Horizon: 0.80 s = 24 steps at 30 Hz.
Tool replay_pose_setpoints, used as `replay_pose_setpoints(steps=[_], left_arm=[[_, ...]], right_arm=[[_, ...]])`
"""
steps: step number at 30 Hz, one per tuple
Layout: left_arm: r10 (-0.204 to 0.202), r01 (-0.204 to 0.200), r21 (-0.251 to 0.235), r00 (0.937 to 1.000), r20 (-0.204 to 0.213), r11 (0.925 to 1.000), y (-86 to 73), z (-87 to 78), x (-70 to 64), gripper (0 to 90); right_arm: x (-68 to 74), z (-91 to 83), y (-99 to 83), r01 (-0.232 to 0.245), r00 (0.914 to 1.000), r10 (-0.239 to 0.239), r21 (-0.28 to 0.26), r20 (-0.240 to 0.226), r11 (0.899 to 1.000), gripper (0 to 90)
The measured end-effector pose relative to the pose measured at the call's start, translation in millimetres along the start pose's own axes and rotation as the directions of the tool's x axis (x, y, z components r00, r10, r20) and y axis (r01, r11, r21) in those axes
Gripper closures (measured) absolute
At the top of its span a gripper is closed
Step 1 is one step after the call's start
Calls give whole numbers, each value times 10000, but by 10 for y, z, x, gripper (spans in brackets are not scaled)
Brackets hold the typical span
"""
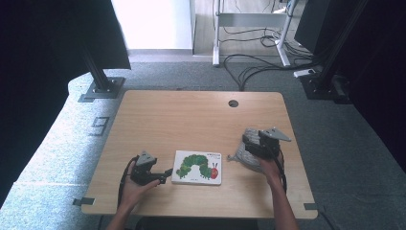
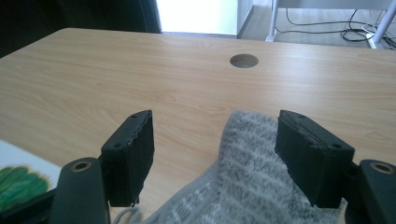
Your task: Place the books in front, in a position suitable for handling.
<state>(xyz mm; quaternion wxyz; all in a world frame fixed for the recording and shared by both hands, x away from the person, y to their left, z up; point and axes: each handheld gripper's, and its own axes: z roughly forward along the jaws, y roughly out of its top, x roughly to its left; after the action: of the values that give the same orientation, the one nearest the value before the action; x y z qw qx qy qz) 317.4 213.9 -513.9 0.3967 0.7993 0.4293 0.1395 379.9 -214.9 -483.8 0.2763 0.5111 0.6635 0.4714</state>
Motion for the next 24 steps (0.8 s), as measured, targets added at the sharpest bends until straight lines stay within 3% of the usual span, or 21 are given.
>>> replay_pose_setpoints(steps=[3,4,9,12,20,24], left_arm=[[-7,7,94,10000,38,10000,-11,25,-12,165],[23,-23,104,10000,44,9999,-11,28,-21,164],[-26,25,99,10000,73,9999,-14,21,-11,165],[3,-4,121,10000,93,9999,-16,20,-15,165],[103,-107,262,9998,174,9996,-29,43,-40,166],[199,-209,410,9995,232,9989,-35,78,-60,166]], right_arm=[[-49,62,23,-86,9999,85,133,101,9999,274],[-99,128,43,-130,9993,123,190,350,9997,274],[-191,252,-21,-349,9984,317,688,462,9970,261],[-198,299,-102,-31,9953,-80,1138,969,9935,245],[-233,265,-192,79,9931,-263,1581,1144,9874,234],[-318,363,-311,-180,9916,-130,2369,1284,9714,218]])
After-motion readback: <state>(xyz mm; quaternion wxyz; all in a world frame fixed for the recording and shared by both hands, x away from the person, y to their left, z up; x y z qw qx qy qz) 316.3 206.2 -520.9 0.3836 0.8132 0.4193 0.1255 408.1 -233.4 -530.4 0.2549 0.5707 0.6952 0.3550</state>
